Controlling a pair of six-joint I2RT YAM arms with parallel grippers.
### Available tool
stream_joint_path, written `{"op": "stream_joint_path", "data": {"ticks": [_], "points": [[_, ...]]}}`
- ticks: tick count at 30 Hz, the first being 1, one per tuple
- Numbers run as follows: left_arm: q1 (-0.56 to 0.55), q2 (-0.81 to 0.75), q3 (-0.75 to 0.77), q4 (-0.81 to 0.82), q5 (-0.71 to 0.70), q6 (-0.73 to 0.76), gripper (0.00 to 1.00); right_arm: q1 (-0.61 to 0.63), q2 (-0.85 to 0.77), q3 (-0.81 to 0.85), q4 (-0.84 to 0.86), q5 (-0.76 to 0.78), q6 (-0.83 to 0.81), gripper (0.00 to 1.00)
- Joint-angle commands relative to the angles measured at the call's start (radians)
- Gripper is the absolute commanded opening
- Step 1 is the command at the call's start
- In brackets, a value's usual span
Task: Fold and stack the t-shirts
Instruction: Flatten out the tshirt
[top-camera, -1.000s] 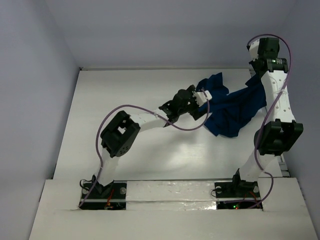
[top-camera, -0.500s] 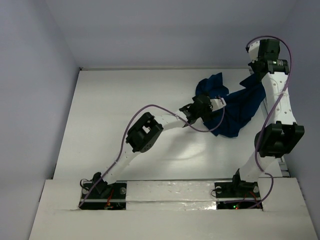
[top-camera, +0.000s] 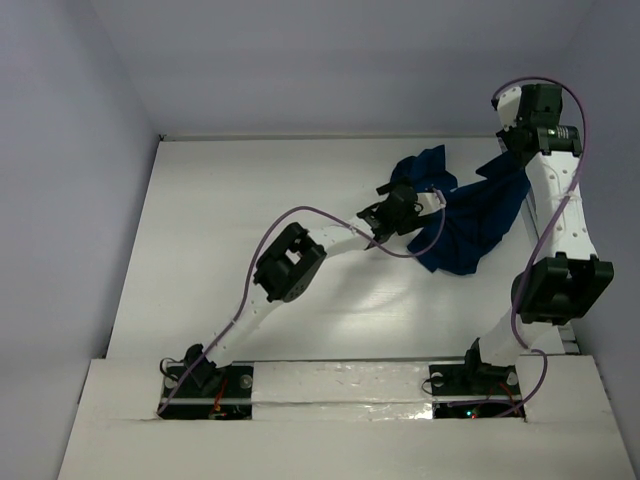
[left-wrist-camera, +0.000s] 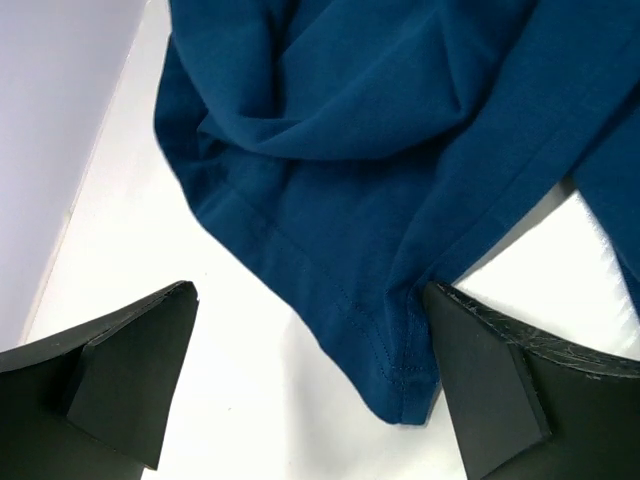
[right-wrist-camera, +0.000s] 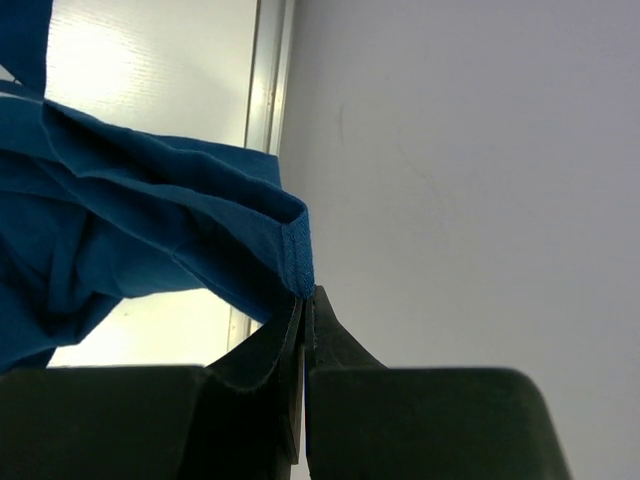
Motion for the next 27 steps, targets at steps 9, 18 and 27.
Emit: {"op": "stream_joint_path", "data": {"ticks": [9,18,27], "points": [[0.035,-0.093,0.031,-0.202,0.405,-0.072,0.64,0.003,-0.03,0.024,0.046,-0.025,0.002,0.0],[0.073,-0.072,0.089,-0.276,0.45,-0.139,0.67,0.003,-0.056,-0.009,0.054,-0.036,0.002,0.0],[0.073,-0.043,0.125,-0.316,0.404,-0.121,0.61,0.003,-0.081,-0.043,0.06,-0.047,-0.001,0.0]]}}
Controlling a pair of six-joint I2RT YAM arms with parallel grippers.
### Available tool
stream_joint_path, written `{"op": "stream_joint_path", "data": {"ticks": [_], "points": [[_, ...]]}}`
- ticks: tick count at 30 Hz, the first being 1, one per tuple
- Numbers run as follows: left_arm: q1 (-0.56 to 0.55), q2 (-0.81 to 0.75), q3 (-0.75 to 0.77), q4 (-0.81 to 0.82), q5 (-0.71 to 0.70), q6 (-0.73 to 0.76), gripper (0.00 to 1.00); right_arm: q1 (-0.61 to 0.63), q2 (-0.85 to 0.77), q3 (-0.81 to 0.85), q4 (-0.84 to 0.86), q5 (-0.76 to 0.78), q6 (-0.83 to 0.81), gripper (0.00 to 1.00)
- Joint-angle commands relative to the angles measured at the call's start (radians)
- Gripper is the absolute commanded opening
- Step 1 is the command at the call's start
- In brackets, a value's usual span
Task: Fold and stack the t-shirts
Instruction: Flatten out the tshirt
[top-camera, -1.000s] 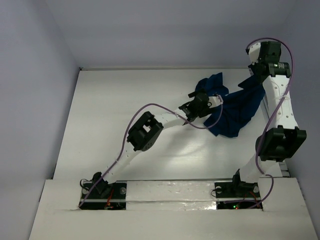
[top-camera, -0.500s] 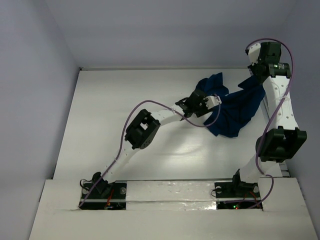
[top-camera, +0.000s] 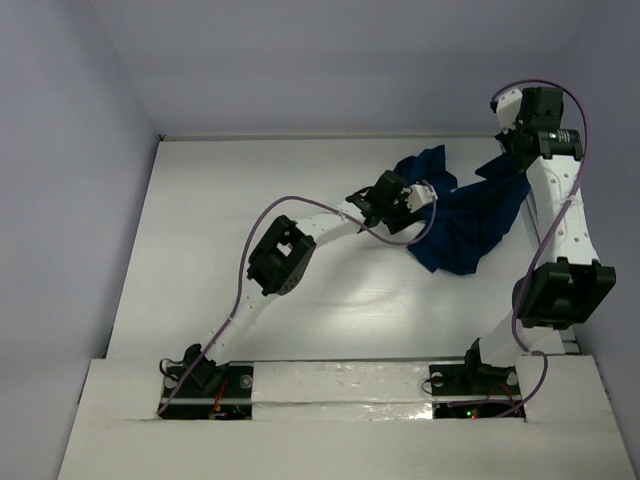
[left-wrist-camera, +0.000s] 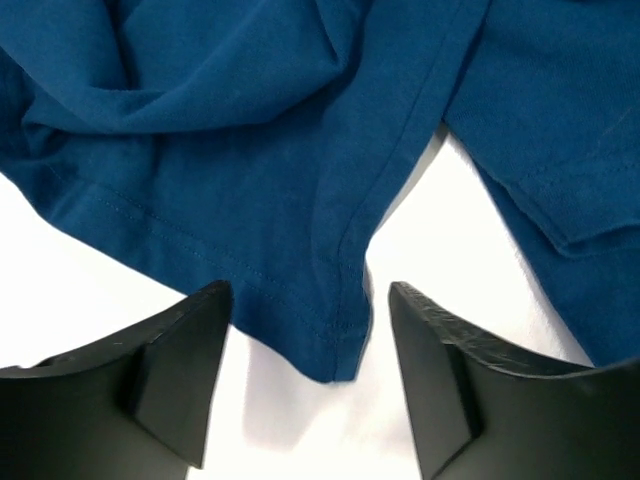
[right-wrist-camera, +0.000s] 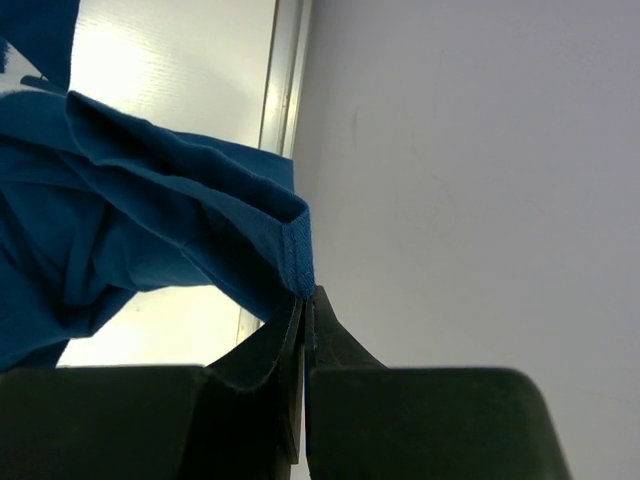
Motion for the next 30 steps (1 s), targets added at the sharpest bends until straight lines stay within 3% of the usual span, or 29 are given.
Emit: {"op": "stream_joint_path", "data": {"ticks": [1,2,7,11,14,20,30], "points": [[-0.005,-0.025,0.053,-0.056,0.0,0.01,0.58,0.003,-0.054,-0.01,0.056,-0.01,0.0,0.0],[-0.005,-0.022,0.068,-0.073,0.006,0.011,0.52,0.003,-0.056,-0.012,0.056,-0.01,0.0,0.0],[-0.005,-0.01,0.087,-0.095,0.02,0.019,0.42,0.003,-0.065,-0.02,0.058,-0.019,0.001,0.0],[-0.005,-0.011,0.082,-0.093,0.005,0.014,0.1,0.003,-0.067,-0.038,0.064,-0.024,0.003,0.0],[0.005,-0.033,0.03,-0.06,-0.021,0.01,0.0,0.003,-0.079,-0.055,0.079,-0.031,0.001,0.0],[0.054,-0.117,-0.039,-0.036,-0.044,-0.009,0.0,0.003,-0.099,-0.056,0.076,-0.042,0.0,0.0],[0.192,-0.479,-0.217,-0.007,-0.026,-0.038,0.0,0.003,-0.203,-0.058,0.119,-0.103,0.023,0.0]]}}
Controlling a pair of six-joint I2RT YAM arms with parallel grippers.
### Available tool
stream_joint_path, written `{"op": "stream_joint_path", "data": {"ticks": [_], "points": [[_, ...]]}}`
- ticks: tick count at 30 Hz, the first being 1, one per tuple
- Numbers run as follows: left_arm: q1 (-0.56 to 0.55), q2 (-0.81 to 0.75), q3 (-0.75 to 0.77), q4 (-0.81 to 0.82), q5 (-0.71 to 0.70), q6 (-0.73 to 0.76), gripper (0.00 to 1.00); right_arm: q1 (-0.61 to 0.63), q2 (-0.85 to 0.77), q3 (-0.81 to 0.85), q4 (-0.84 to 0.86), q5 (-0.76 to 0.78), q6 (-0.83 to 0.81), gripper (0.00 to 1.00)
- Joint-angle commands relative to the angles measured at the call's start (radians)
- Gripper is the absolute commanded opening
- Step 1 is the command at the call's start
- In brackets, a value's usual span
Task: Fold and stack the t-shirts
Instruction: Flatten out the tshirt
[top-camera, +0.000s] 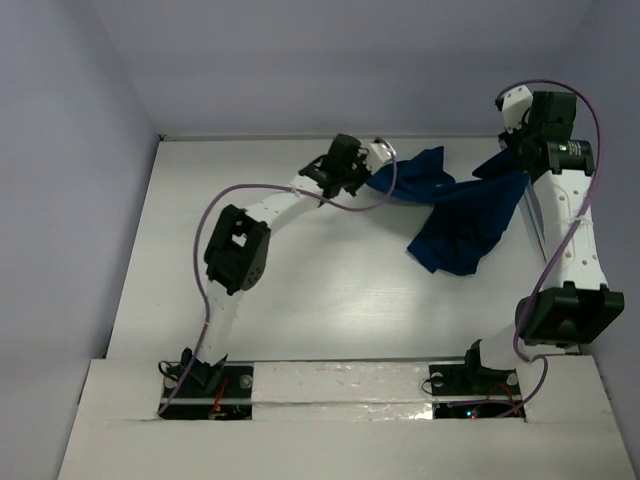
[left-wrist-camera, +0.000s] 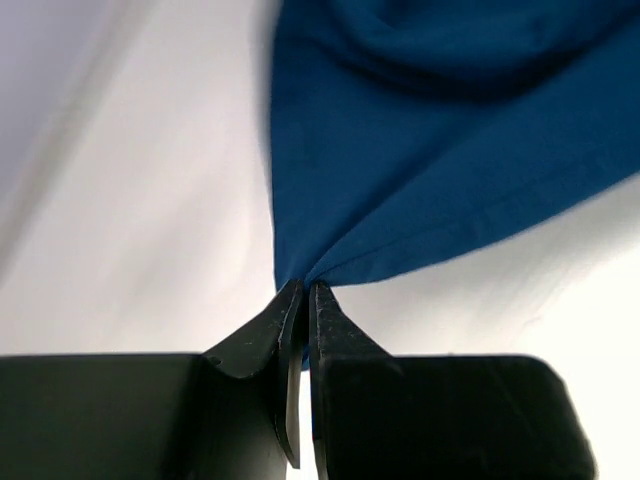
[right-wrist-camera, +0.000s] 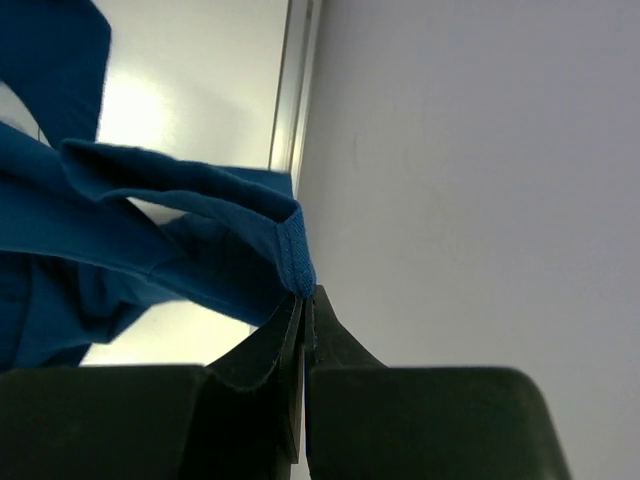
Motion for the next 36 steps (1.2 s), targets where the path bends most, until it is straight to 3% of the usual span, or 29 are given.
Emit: {"op": "stream_joint_path", "data": {"ticks": [1,10,13,20,30,36], "points": [[0.06,-0.249,-0.047,0.038,0.006,-0.02,0.0,0.003,-0.105,0.002,0.087,-0.066,0.02,0.0],[0.109,-0.663,-0.197,0.017,0.052,-0.032,0.0,0.003,-0.238,-0.046,0.035,-0.395,0.062,0.0],[0.109,-0.772,-0.168,-0.012,0.066,-0.048,0.0,0.003,-0.318,-0.084,0.038,-0.558,0.06,0.0],[0.109,-0.959,-0.076,-0.115,0.13,-0.063,0.0,0.003,-0.547,-0.169,0.099,-0.74,0.071,0.0],[0.128,-1.28,-0.13,-0.126,0.177,-0.034,0.01,0.003,-0.97,-0.304,0.466,-0.716,0.238,0.0],[0.172,-1.407,-0.139,-0.129,0.212,-0.052,0.01,0.003,-0.987,-0.187,0.432,-0.712,0.333,0.0]]}}
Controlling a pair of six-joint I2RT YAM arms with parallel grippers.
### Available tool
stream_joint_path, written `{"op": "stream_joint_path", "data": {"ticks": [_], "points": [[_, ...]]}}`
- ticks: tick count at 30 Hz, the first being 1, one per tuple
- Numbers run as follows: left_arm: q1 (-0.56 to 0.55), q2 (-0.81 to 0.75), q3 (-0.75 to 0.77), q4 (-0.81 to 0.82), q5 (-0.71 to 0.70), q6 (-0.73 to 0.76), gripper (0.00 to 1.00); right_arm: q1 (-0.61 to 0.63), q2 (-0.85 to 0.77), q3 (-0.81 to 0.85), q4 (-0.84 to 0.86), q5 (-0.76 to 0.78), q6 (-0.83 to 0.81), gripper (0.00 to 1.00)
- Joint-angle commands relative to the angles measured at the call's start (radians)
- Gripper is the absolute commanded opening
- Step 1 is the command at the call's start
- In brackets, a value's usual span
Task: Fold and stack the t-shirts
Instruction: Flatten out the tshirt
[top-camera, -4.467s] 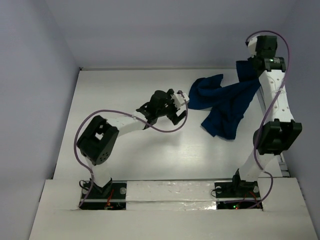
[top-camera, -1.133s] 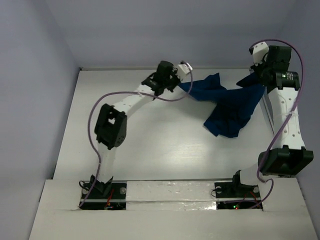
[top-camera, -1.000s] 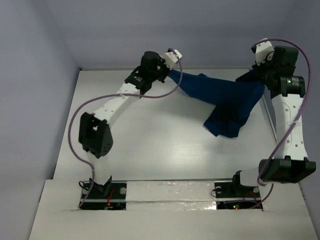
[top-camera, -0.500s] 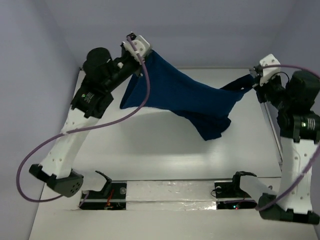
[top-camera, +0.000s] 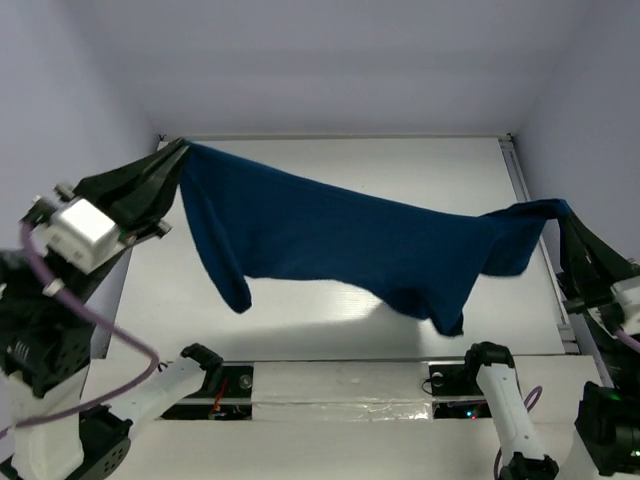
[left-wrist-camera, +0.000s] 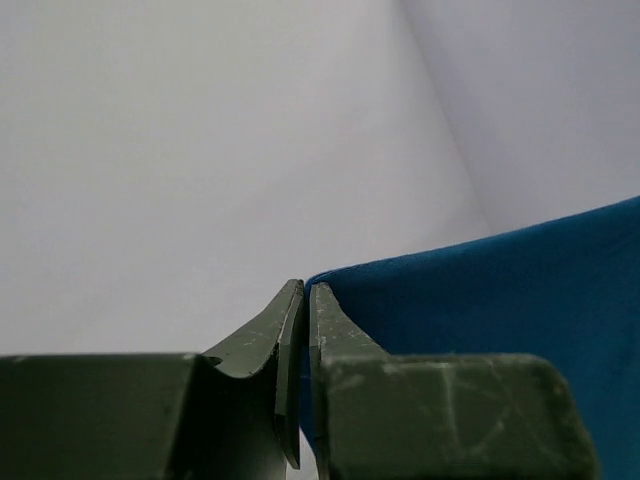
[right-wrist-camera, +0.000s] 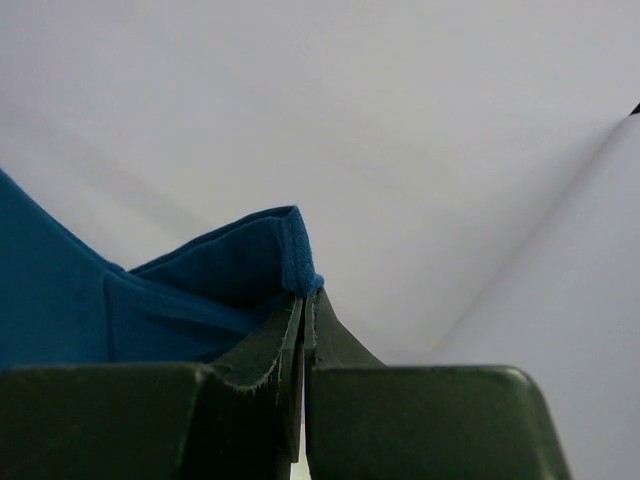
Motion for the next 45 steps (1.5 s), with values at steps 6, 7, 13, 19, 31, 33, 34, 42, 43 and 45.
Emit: {"op": "stream_joint_path", "data": {"ticks": [6,7,13,19,31,33,34,42,43,45], "points": [[0.024,-0.026,-0.116,0.062,0.035,0.013,0.01,0.002,0.135,0.137,0.044,0.06,0.104,0.0],[0.024,-0.013,-0.138,0.072,0.004,0.025,0.01,0.002,0.185,0.148,0.039,0.064,0.102,0.0],[0.024,0.085,-0.303,0.193,-0.148,0.132,0.0,0.002,0.448,0.24,-0.024,0.069,0.063,0.0],[0.18,0.36,-0.27,0.364,-0.176,0.114,0.0,0.002,0.879,0.52,-0.112,0.042,0.052,0.0],[0.317,0.913,0.384,0.307,-0.212,0.001,0.0,0.079,1.271,1.02,-0.137,0.267,0.089,0.0],[0.317,0.886,0.362,0.315,-0.182,-0.022,0.0,0.079,1.189,0.846,-0.055,0.259,0.098,0.0],[0.317,0.84,0.341,0.324,-0.151,-0.039,0.0,0.079,1.109,0.793,-0.039,0.243,0.099,0.0],[0.317,0.44,-0.191,0.454,-0.088,-0.069,0.0,0.088,0.758,0.3,-0.041,0.129,0.05,0.0],[0.317,0.409,-0.236,0.45,-0.05,-0.067,0.0,0.097,0.749,0.28,-0.08,0.109,0.038,0.0],[0.317,0.332,-0.376,0.418,-0.012,-0.053,0.0,0.116,0.732,0.211,-0.201,0.063,-0.003,0.0]]}}
